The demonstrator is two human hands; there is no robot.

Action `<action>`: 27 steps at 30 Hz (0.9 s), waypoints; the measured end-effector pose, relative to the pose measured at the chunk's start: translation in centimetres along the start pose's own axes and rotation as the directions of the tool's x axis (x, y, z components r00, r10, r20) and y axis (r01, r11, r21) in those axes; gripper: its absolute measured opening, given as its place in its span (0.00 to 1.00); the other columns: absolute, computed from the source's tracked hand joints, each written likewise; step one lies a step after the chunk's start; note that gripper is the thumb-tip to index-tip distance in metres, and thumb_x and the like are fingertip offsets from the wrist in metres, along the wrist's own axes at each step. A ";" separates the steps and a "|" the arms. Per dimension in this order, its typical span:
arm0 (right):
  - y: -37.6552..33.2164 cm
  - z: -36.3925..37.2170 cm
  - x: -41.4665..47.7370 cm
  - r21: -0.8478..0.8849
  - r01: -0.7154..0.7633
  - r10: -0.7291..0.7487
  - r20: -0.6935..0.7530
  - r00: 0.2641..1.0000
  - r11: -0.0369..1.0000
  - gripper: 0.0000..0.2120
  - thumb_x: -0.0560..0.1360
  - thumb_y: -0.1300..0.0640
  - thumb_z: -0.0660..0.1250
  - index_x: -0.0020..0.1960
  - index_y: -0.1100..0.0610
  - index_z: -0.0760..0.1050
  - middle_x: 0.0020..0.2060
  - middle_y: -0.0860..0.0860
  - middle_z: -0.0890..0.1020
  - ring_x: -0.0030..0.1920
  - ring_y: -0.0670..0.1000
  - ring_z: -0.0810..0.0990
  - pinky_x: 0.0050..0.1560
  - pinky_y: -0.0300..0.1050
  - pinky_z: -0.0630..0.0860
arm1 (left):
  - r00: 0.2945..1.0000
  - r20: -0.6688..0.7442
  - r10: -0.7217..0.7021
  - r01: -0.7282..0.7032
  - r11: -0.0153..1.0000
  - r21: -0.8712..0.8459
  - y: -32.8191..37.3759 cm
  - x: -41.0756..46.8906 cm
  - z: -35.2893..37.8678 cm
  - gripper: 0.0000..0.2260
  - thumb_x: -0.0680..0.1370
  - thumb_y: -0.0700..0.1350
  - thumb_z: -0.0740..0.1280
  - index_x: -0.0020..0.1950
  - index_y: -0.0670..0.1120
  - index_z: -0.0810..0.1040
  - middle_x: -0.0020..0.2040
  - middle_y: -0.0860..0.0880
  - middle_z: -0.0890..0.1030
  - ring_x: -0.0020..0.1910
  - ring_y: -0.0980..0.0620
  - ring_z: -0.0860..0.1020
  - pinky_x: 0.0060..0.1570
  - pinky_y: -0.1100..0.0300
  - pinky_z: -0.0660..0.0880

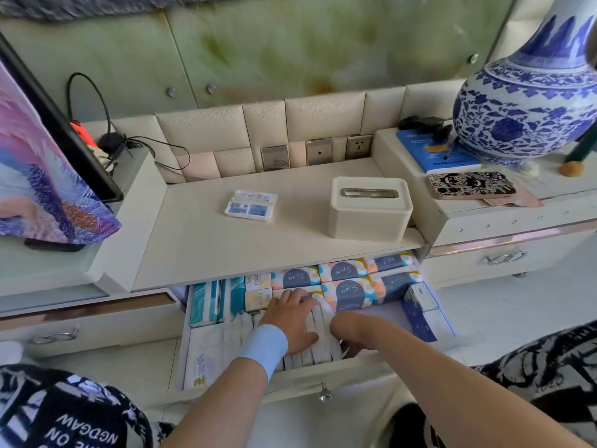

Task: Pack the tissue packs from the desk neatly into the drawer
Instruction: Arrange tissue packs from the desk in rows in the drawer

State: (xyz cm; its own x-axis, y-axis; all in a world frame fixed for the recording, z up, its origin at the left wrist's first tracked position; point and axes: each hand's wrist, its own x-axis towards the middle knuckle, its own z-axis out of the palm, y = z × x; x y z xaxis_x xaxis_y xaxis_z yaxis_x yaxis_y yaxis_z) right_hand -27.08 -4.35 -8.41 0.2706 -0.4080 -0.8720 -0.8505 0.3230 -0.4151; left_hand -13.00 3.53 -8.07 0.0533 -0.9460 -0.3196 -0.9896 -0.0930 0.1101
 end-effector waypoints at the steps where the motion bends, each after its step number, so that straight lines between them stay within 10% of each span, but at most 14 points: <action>1: -0.1 0.1 0.0 -0.055 0.001 -0.004 -0.055 0.998 0.998 0.17 0.80 0.64 0.55 0.68 0.65 0.67 0.52 0.62 0.82 0.49 0.60 0.84 0.49 0.55 0.83 | 1.000 -0.012 0.014 -0.014 1.000 0.009 -0.1 -0.1 0.1 0.31 0.76 0.61 0.63 0.76 0.55 0.60 0.74 0.52 0.61 0.72 0.47 0.60 0.70 0.48 0.60; 9: -0.3 0.3 -0.1 -0.466 0.149 -0.292 -0.252 0.923 0.872 0.15 0.78 0.55 0.66 0.64 0.54 0.73 0.51 0.53 0.81 0.49 0.52 0.83 0.50 0.48 0.83 | 1.000 0.009 0.001 -0.001 1.000 0.003 -0.4 0.0 0.0 0.31 0.74 0.62 0.65 0.74 0.56 0.62 0.71 0.52 0.65 0.70 0.48 0.63 0.68 0.49 0.62; 16: -0.7 0.3 0.1 -0.421 0.172 -0.273 -0.194 0.942 0.891 0.15 0.78 0.57 0.66 0.64 0.51 0.73 0.52 0.54 0.81 0.43 0.50 0.85 0.43 0.47 0.84 | 0.998 0.066 -0.011 0.013 0.999 -0.034 -0.9 0.3 -0.5 0.29 0.74 0.61 0.65 0.74 0.57 0.63 0.72 0.51 0.65 0.70 0.47 0.62 0.68 0.48 0.63; 27: -6.5 -1.9 -1.4 -0.626 0.374 -0.690 -0.391 0.609 0.685 0.12 0.76 0.52 0.60 0.52 0.48 0.81 0.47 0.50 0.84 0.48 0.54 0.81 0.48 0.47 0.79 | 0.941 -0.295 -0.166 0.069 0.948 -0.312 -5.7 1.7 -6.4 0.13 0.78 0.48 0.63 0.62 0.52 0.78 0.58 0.51 0.78 0.59 0.48 0.73 0.60 0.52 0.71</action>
State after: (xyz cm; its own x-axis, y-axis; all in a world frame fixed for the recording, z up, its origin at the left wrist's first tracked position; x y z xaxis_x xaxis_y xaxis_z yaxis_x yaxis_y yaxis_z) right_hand -22.78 -7.51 -3.95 0.5753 -0.8054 -0.1426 -0.7632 -0.4658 -0.4480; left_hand -6.42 0.43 -3.19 0.2535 -0.9664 -0.0419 -0.8923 -0.2503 0.3757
